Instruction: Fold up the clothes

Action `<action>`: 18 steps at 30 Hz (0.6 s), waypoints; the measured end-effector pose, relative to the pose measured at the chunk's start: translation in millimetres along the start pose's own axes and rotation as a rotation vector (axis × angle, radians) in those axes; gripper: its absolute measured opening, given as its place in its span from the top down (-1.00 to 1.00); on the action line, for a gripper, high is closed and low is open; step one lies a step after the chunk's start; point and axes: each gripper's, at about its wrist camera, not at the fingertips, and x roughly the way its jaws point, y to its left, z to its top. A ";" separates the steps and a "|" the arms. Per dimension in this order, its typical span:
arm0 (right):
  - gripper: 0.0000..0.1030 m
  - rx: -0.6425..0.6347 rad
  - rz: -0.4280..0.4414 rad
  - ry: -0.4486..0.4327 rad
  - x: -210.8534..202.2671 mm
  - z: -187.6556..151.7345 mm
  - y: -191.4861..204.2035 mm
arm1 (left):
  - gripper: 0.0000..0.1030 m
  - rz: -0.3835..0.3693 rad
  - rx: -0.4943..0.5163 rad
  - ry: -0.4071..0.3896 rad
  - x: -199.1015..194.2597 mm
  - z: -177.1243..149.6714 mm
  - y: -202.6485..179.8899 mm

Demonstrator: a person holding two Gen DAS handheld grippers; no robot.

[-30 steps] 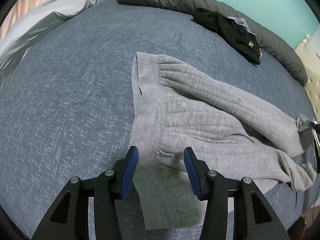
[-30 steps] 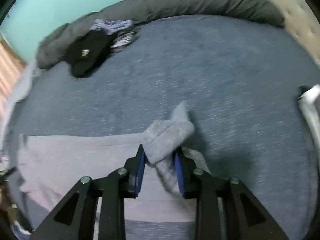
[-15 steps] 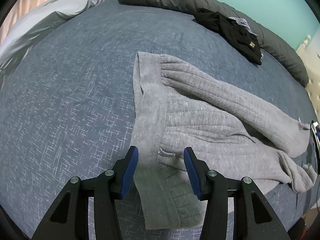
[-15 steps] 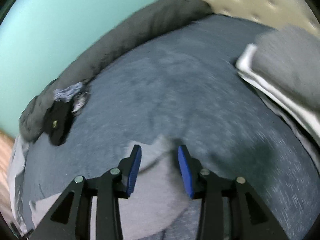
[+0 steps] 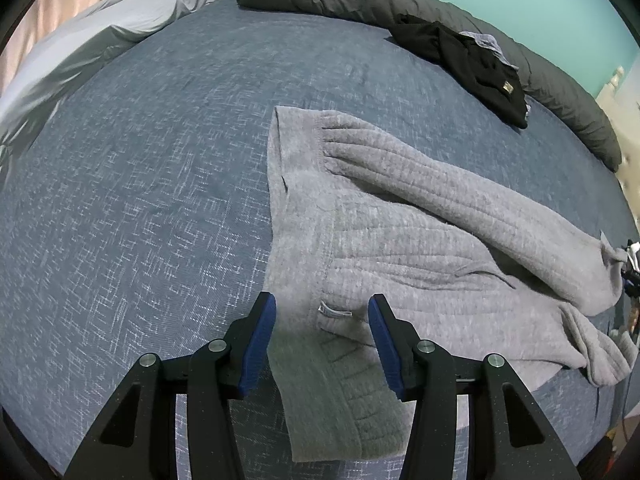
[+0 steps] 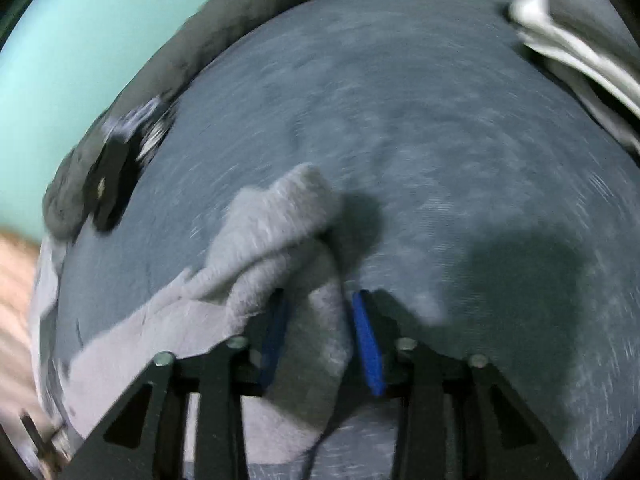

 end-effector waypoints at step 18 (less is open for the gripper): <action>0.28 -0.282 0.180 0.032 -4.4 -47.5 120.6 | -0.05 -0.034 0.010 -0.024 -14.0 -2.6 -11.8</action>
